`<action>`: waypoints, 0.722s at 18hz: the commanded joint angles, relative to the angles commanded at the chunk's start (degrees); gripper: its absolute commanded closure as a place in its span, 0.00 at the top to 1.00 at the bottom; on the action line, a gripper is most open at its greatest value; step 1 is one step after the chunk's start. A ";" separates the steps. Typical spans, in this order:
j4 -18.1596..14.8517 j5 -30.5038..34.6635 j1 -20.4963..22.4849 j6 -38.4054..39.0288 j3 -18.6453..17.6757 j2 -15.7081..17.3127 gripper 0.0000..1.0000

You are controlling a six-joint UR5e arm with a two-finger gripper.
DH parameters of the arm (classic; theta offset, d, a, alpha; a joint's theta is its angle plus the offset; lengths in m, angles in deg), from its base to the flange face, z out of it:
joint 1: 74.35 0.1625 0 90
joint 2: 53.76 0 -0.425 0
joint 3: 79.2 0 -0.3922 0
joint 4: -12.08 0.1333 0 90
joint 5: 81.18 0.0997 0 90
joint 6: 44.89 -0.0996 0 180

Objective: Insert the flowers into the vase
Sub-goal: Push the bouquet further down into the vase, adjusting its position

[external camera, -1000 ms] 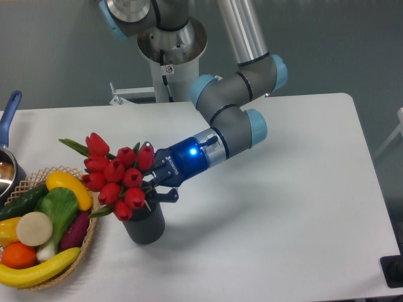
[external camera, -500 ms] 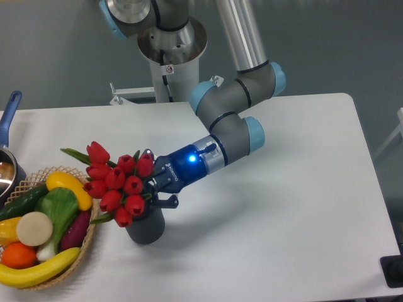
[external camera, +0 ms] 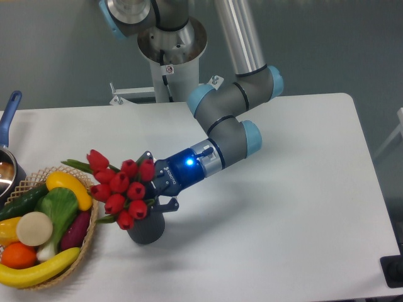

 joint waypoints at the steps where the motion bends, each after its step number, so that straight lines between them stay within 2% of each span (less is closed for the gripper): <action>1: 0.00 0.00 0.09 -0.54 -0.09 0.09 0.99; 7: 0.00 0.17 0.70 -1.07 -0.09 0.88 1.00; 13: 0.18 6.50 3.51 -2.38 -0.09 4.38 1.00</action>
